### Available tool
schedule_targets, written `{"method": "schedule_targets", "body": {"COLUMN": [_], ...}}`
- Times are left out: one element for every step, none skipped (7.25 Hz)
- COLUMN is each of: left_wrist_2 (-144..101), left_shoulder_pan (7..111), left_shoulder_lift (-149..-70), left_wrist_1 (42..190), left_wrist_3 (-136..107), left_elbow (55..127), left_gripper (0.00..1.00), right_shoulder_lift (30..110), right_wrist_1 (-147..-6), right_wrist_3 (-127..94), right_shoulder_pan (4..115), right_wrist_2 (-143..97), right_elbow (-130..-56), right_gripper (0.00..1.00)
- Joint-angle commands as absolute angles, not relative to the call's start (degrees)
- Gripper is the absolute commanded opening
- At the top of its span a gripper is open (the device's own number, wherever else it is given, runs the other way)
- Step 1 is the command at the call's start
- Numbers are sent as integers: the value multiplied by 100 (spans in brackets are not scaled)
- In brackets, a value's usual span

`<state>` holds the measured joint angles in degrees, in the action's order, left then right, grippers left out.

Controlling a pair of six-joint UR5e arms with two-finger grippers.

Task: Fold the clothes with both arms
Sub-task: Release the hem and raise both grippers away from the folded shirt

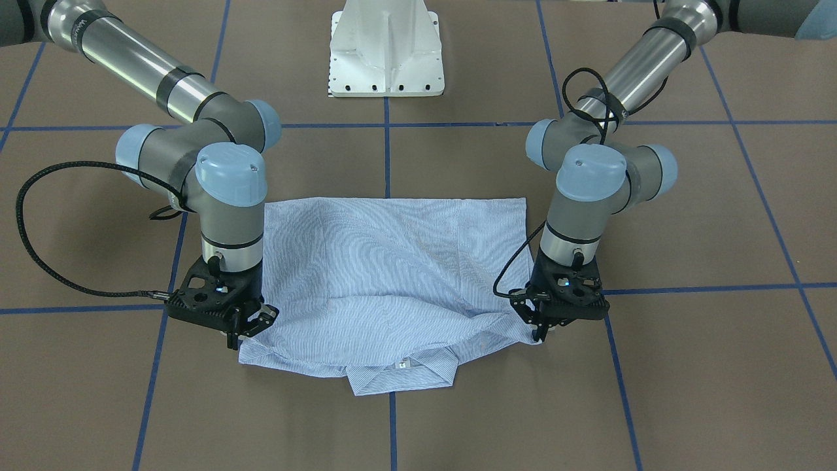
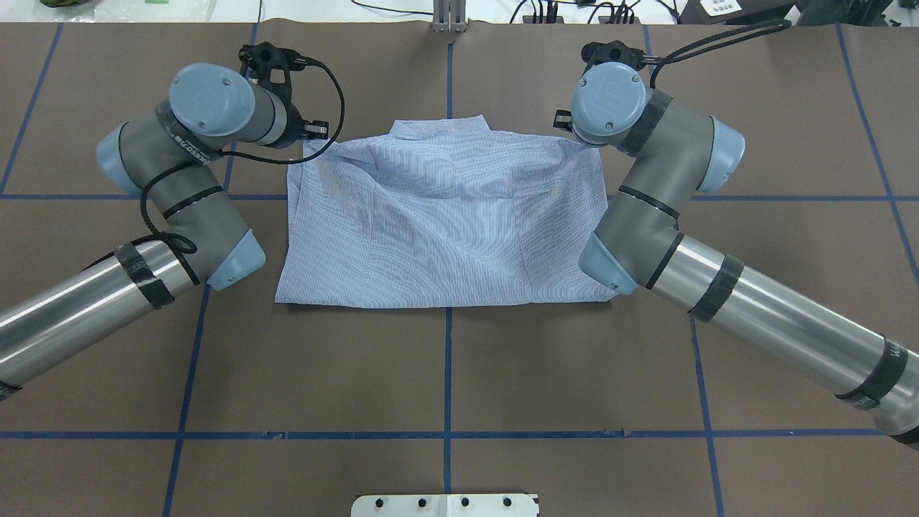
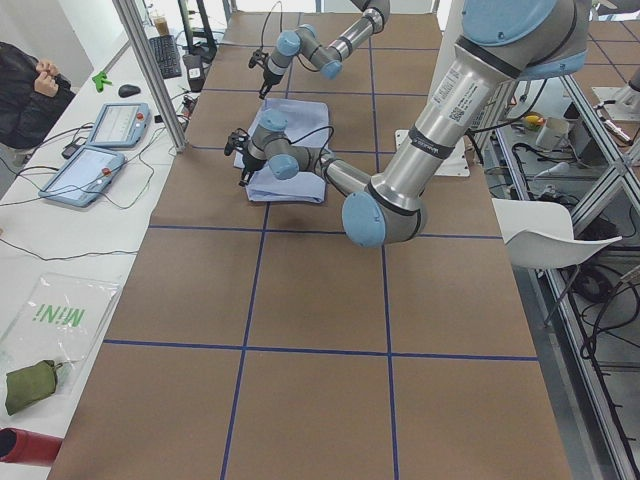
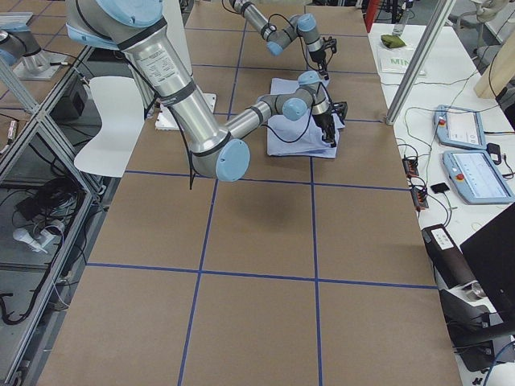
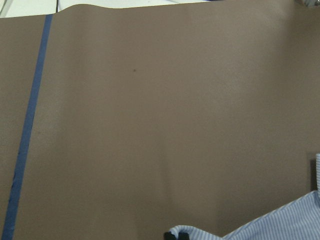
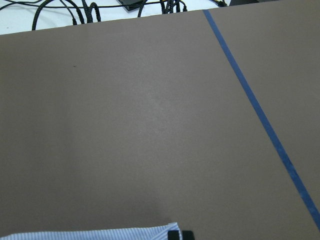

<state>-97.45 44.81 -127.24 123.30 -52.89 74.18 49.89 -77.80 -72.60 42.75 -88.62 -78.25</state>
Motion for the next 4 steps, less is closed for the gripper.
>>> {"method": "schedule_targets", "body": {"left_wrist_2": [-10506,-10781,-10819,-10793], "left_shoulder_pan": [4675,4676,4606,4284], "left_shoulder_lift": [-12526,-12072,-11571,-11079], "left_wrist_1": [12331,12322,12357,12349], "left_wrist_3": [-4442,-4421,-4543,-4962], "left_elbow": [7933,8633,9231,9881], "left_gripper": [100,100,100,100], "right_shoulder_lift": [4816,4921,5270,5465], "right_wrist_1": [-7805,-7805,-7752,-7752], "right_wrist_3": [-6770,-6289,-6197,-6205], "right_shoulder_pan": [4673,4876,4887,4887], "right_wrist_2": [-9820,-10252,-10248,-10239], "right_elbow": [-7866,-8049,-8303,-8532], "right_gripper": [100,100,100,100]}}
